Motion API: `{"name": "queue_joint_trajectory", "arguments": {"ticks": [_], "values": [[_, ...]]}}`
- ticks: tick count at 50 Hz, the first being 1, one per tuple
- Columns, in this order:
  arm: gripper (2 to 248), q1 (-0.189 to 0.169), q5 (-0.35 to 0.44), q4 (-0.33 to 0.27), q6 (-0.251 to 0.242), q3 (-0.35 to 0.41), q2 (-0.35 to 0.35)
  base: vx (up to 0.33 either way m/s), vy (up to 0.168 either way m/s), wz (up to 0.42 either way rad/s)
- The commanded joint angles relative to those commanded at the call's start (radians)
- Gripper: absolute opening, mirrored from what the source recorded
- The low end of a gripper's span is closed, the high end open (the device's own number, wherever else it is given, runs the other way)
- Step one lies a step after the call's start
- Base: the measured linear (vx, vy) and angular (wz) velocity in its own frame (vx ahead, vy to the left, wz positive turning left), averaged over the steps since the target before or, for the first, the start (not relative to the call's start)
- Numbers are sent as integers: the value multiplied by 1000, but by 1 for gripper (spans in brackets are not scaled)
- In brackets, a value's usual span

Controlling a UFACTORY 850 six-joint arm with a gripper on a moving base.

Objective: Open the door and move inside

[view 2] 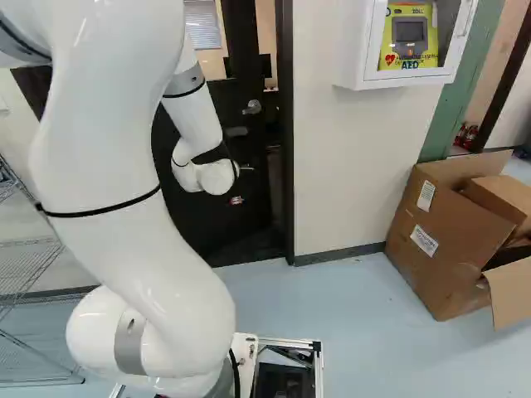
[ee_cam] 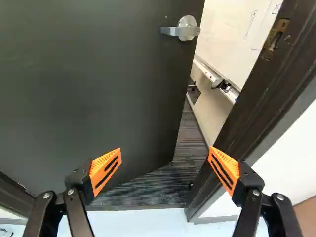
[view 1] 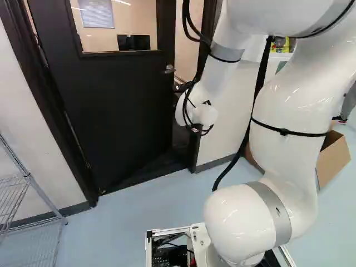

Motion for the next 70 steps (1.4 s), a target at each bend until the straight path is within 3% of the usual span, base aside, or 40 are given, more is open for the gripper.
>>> {"name": "queue_joint_trajectory", "arguments": {"ticks": [52,70], "values": [[247,-137,0,56,0,223,210,0,0,0],[247,-150,0,56,0,256,244,0,0,0]]}}
